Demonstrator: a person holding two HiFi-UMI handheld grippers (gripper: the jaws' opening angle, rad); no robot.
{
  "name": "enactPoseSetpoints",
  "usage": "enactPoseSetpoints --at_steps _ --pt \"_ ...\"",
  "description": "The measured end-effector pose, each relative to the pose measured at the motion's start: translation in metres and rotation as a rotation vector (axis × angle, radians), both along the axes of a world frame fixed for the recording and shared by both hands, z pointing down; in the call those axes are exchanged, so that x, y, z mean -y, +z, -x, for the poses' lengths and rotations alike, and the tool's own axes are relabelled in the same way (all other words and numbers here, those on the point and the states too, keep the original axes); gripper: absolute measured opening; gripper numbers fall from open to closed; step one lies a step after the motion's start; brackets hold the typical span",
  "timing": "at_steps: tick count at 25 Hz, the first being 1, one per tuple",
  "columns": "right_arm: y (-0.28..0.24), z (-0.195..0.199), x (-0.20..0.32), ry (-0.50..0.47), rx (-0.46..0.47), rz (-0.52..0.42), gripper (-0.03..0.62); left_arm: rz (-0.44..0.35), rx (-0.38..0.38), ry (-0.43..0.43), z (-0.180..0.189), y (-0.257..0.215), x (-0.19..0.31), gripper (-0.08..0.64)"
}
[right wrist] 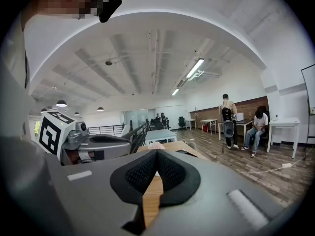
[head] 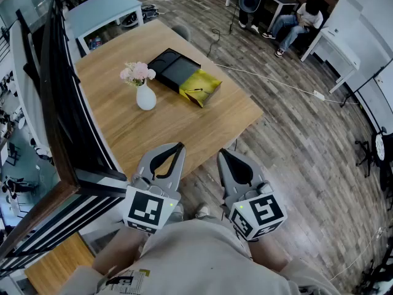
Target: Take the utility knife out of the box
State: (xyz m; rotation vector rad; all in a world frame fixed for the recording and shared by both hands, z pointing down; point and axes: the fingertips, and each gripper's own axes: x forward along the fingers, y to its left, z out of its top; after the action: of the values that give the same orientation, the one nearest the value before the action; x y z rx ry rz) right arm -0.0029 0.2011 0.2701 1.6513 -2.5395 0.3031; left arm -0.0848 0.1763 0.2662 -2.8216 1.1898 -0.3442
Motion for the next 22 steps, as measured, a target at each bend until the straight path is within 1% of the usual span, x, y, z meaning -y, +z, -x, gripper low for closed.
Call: enactPoseSetpoints --at_steps 3,7,9,13,22 --pt "0.003 -0.007 0.002 0.011 -0.008 0.004 0.002 -0.001 0.009 0.005 -0.004 0.002 0.0 0.003" --pt "0.005 -0.019 0.006 0.034 0.012 -0.004 0.002 0.003 0.018 0.008 -0.01 0.005 0.0 0.003" --pt "0.005 -0.026 0.008 0.042 0.001 -0.006 0.002 0.002 0.021 0.01 -0.013 0.005 0.001 0.003" --pt "0.007 -0.03 0.009 0.038 -0.046 -0.006 0.002 0.002 0.023 0.011 -0.018 0.007 0.003 0.003" --pt "0.014 -0.031 0.007 0.012 -0.023 0.008 0.002 0.012 0.041 0.009 -0.03 0.013 0.002 0.003"
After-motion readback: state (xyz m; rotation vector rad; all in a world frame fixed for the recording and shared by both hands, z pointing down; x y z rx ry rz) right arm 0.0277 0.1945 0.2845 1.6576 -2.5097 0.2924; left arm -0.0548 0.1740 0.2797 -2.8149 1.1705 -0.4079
